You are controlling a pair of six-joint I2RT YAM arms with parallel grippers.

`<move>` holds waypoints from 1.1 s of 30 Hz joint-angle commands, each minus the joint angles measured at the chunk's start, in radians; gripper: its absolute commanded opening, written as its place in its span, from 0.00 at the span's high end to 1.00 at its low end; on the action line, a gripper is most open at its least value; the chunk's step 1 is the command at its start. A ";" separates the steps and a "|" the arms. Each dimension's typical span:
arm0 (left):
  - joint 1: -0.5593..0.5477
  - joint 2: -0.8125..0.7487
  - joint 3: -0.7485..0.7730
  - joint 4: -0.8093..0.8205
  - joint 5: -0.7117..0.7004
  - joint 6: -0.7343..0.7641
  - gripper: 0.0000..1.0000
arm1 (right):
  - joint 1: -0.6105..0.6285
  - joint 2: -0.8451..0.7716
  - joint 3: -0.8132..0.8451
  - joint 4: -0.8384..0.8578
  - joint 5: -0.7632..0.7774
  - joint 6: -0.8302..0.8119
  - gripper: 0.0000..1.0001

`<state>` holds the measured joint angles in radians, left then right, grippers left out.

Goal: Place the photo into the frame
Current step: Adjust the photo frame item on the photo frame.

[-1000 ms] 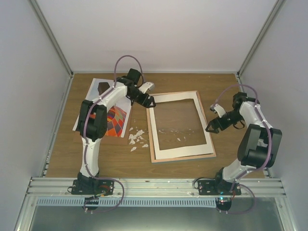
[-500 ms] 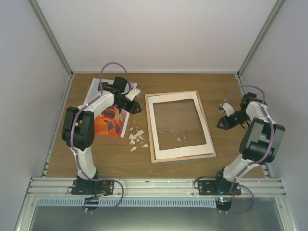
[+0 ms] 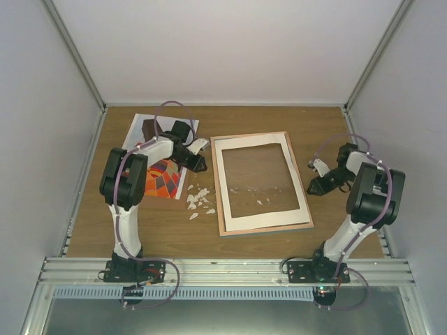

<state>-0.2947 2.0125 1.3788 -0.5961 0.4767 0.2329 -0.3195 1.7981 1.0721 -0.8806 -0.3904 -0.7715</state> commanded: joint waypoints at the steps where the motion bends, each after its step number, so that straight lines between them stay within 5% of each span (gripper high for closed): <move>1: -0.018 0.051 0.052 0.054 0.028 -0.001 0.71 | 0.050 0.035 -0.035 0.043 -0.036 0.026 0.62; 13: -0.016 0.192 0.257 0.041 -0.005 0.010 0.71 | 0.170 0.082 -0.015 0.066 -0.132 0.096 0.62; 22: -0.005 -0.070 0.150 -0.002 0.015 0.232 0.28 | 0.145 -0.074 0.035 0.010 -0.117 0.121 0.57; 28: -0.067 -0.200 0.054 -0.236 0.194 0.525 0.22 | 0.146 -0.173 0.017 -0.020 -0.155 0.138 0.55; 33: -0.198 -0.196 0.041 -0.313 0.258 0.571 0.23 | 0.149 -0.231 -0.020 0.026 -0.164 0.205 0.54</move>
<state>-0.3988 1.8038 1.4574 -0.7986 0.6262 0.6899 -0.1730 1.6119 1.0794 -0.8730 -0.5301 -0.6258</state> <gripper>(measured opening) 0.771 0.451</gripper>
